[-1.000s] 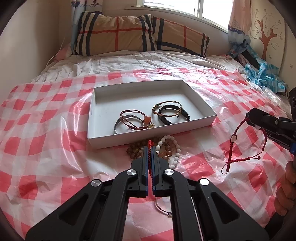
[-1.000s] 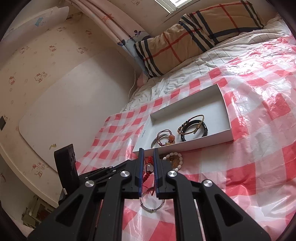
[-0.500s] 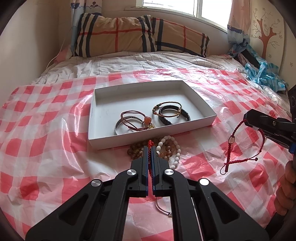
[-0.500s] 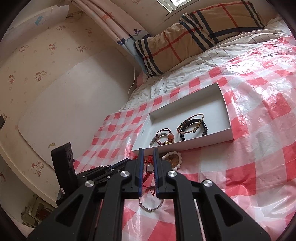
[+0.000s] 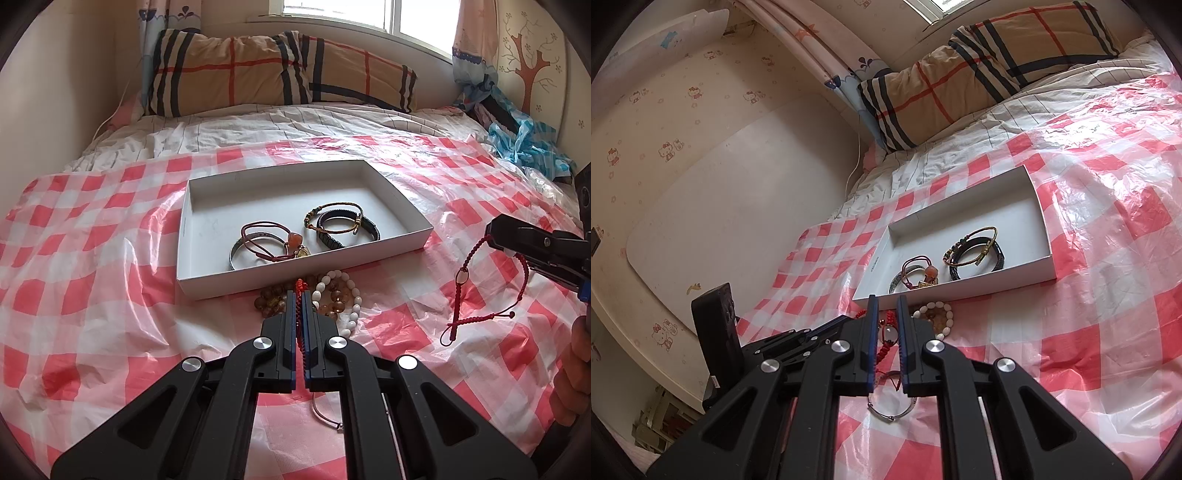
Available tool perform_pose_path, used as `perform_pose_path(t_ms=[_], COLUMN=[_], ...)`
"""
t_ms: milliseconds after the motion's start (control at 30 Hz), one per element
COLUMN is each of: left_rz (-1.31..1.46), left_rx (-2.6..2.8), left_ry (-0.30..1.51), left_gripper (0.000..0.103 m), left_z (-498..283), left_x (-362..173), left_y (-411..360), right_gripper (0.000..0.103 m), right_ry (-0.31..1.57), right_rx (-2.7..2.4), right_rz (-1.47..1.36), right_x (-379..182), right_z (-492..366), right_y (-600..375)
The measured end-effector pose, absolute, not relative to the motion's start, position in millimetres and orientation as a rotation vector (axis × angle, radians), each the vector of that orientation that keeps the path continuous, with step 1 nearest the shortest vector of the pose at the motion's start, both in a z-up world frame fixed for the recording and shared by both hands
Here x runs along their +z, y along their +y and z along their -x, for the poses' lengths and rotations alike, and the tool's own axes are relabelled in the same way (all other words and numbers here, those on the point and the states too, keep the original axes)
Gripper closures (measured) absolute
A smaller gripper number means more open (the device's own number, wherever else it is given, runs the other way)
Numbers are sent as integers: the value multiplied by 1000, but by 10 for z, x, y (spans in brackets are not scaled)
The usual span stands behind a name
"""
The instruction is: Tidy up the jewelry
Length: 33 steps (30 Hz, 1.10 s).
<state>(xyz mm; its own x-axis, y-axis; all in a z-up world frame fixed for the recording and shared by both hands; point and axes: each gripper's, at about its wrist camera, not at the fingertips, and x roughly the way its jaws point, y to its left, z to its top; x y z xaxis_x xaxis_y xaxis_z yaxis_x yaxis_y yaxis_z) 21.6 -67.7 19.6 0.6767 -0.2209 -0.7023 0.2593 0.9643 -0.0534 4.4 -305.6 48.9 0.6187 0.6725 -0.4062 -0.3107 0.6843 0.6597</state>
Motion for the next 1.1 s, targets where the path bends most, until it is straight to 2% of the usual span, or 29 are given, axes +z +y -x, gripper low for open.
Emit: perform_pose_path(t_ms=[667, 1100], left_rz=[-52, 93], left_rx=[-272, -349], left_ry=[778, 768], left_gripper=[100, 100], left_z=[-194, -484], left_x=[204, 380], left_y=[-712, -505], right_gripper=[92, 92], right_ry=[689, 649], right_rx=[602, 594], right_rz=[-577, -582], right_x=[495, 575], right_z=[-43, -338], right_y=[-3052, -3037])
